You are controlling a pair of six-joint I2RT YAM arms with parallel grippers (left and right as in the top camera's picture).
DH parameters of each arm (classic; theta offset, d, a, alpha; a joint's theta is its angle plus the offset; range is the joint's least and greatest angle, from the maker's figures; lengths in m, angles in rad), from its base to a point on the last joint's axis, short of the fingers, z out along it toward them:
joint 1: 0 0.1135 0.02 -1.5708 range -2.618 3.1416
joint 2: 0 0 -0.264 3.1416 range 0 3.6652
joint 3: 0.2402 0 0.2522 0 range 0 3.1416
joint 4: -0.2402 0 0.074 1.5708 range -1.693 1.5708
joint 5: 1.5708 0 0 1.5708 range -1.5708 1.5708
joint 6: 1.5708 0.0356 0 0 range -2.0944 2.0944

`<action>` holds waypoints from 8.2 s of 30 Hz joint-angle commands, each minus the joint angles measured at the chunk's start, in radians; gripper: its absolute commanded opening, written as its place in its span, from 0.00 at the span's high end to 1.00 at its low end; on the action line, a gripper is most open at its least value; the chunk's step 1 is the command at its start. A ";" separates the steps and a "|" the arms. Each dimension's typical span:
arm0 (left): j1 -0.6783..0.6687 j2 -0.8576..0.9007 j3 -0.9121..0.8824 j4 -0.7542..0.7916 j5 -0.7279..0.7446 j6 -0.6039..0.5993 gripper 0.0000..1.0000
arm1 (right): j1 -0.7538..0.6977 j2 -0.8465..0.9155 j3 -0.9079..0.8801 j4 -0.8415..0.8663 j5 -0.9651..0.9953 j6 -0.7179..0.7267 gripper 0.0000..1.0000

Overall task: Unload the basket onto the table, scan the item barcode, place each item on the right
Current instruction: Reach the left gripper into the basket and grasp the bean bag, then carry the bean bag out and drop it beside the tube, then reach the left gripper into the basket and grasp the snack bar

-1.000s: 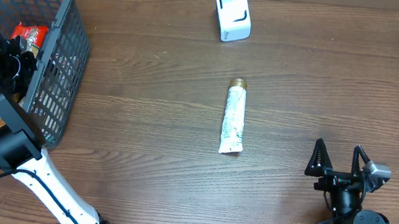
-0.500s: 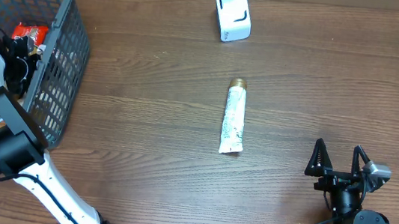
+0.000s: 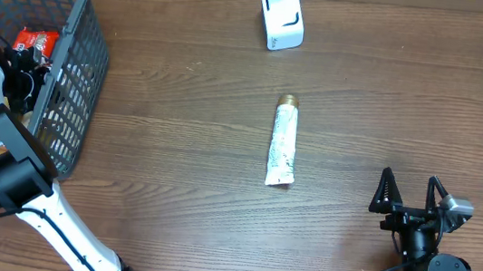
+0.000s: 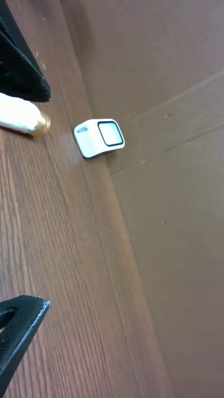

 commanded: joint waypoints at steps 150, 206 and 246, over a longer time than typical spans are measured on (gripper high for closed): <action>0.007 0.135 0.110 0.178 -0.250 0.132 0.04 | 0.005 -0.008 -0.010 0.007 0.006 -0.004 0.00; -0.013 -0.179 0.224 -0.163 -0.073 -0.089 0.00 | 0.005 -0.008 -0.010 0.007 0.006 -0.004 0.00; -0.023 -0.151 0.140 -0.072 -0.065 -0.096 0.96 | 0.005 -0.008 -0.010 0.007 0.006 -0.004 0.00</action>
